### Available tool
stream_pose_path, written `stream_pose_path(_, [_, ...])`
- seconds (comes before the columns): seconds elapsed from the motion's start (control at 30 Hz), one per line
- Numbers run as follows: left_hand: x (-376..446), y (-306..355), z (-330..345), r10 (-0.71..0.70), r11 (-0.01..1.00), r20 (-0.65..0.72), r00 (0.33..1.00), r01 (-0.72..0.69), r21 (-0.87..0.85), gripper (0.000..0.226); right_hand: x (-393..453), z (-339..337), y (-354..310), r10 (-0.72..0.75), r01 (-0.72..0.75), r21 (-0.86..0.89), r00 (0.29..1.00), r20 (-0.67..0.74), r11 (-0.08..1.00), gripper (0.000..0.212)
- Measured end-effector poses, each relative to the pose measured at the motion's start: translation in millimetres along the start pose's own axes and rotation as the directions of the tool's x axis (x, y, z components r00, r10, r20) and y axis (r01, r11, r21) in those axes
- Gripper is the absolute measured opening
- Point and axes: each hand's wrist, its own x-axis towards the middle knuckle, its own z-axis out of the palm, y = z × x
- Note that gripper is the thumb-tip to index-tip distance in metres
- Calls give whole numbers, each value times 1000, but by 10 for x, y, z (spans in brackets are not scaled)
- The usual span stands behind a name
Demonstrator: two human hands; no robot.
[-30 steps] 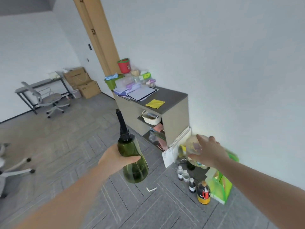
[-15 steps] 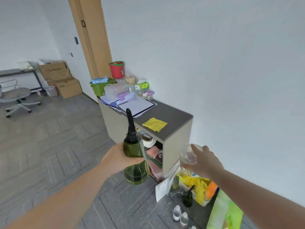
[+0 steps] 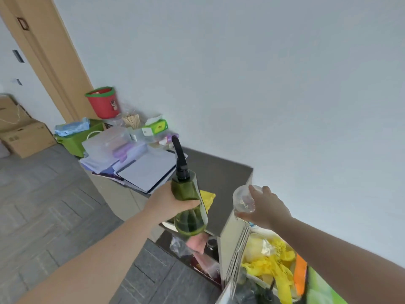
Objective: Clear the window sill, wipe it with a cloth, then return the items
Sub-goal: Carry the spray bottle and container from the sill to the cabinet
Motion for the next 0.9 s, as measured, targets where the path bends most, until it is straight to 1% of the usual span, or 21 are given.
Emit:
stream_pose_path(0.13, [873, -102, -101, 0, 999, 32, 999, -2, 55, 40, 920, 71, -252, 22, -23, 66, 1000, 9, 998, 91])
stream_pose_path(0.23, [1449, -175, -158, 18, 997, 19, 1000, -19, 72, 43, 1435, 123, -381, 61, -62, 77, 998, 14, 995, 88])
stream_pose_path(0.37, [2184, -330, -164, 15, 996, 42, 999, -19, 90, 47, 1999, 158, -473, 101, -102, 53, 995, 10, 993, 92])
stream_pose_path(0.47, [2754, -443, -137, 45, 992, 101, 994, -56, 115, 47, 2366, 225, -486, 156, -155, 71, 988, -6, 985, 95])
stream_pose_path(0.57, [3291, -547, -53, 99, 983, 166, 981, -122, 137, 48, 2635, 337, -466, 244, -242, 80, 970, -19, 967, 95])
stream_pose_path(0.73, [4100, -700, 103, 143, 980, 264, 954, -173, 96, 60, 3021, 572, -439, 396, -391, 107, 917, -38, 914, 95])
stream_pose_path(0.9, [4591, -814, 326, 184, 971, 348, 919, -226, 83, 61, 3337, 766, -418, 493, -483, 142, 868, -53, 864, 98])
